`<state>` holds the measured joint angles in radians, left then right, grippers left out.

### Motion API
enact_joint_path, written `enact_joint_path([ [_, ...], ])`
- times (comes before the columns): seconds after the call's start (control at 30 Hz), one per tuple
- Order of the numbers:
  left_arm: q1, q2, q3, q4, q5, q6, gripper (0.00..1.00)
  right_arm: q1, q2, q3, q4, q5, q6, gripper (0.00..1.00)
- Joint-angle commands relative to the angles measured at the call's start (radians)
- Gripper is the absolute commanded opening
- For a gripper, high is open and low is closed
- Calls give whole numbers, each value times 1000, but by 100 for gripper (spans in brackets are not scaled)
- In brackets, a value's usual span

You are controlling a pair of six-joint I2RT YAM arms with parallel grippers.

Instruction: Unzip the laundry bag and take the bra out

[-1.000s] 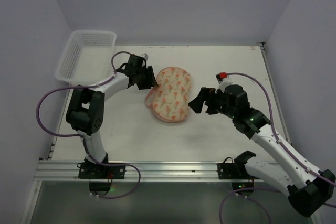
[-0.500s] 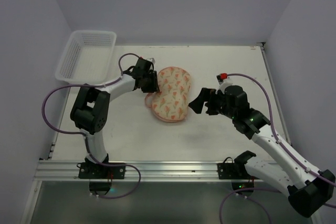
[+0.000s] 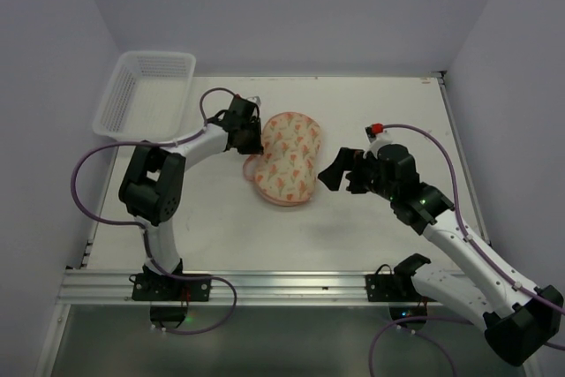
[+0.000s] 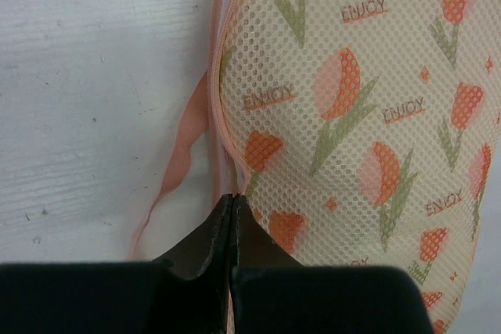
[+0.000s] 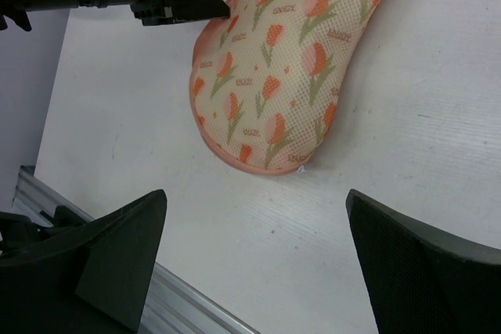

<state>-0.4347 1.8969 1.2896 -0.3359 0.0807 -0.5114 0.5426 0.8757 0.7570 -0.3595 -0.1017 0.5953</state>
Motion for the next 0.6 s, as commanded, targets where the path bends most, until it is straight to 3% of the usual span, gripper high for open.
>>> enact_joint_path([
  [0.0, -7, -73, 53, -9, 16, 17, 0, -6, -24, 5, 24, 31, 6, 99],
  [0.33, -97, -171, 168, -2, 96, -22, 0, -9, -136, 28, 19, 97, 0, 99],
  [0.57, -209, -47, 405, 5, 137, -67, 0, -12, -259, 27, -1, 178, 1, 99],
])
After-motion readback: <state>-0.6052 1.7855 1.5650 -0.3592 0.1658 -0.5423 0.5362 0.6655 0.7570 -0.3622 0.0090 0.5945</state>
